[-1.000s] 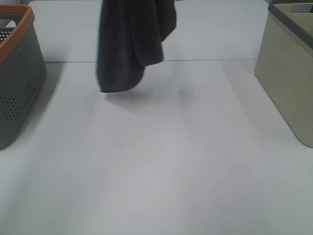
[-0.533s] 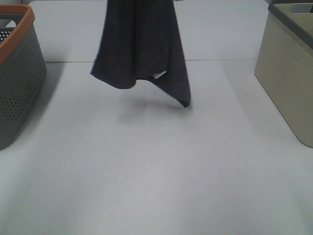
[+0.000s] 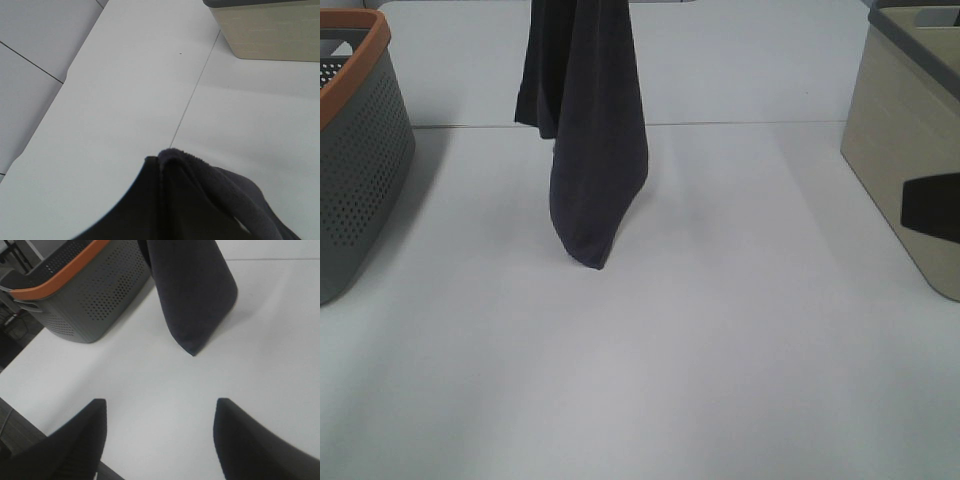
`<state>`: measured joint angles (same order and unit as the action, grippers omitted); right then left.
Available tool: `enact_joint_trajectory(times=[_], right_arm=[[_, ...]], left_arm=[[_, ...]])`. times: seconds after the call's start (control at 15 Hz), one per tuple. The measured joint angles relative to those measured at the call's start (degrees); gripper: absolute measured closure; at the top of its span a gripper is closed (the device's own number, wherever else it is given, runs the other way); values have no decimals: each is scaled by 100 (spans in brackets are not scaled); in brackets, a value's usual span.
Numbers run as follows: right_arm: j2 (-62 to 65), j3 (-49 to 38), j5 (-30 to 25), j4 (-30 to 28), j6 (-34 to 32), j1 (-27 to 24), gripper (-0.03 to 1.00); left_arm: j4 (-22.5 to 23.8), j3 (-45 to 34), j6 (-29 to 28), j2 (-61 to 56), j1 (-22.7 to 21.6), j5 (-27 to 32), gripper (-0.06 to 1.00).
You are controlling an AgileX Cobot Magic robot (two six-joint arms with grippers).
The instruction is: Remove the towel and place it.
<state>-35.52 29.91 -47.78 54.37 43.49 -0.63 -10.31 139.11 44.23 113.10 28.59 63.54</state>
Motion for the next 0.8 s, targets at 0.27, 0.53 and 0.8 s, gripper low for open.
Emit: enact_joint_trajectory(times=[0.27, 0.53, 0.8], right_arm=[[-401, 0, 34, 951, 888, 0, 34], [-1272, 0, 69, 2338, 2429, 0, 34], [-2550, 0, -57, 3999, 4452, 0, 37]], left_arm=[[-6, 0, -23, 0, 0, 23, 94], [-6, 0, -521, 0, 0, 23, 94], [-11, 0, -602, 0, 0, 23, 94]])
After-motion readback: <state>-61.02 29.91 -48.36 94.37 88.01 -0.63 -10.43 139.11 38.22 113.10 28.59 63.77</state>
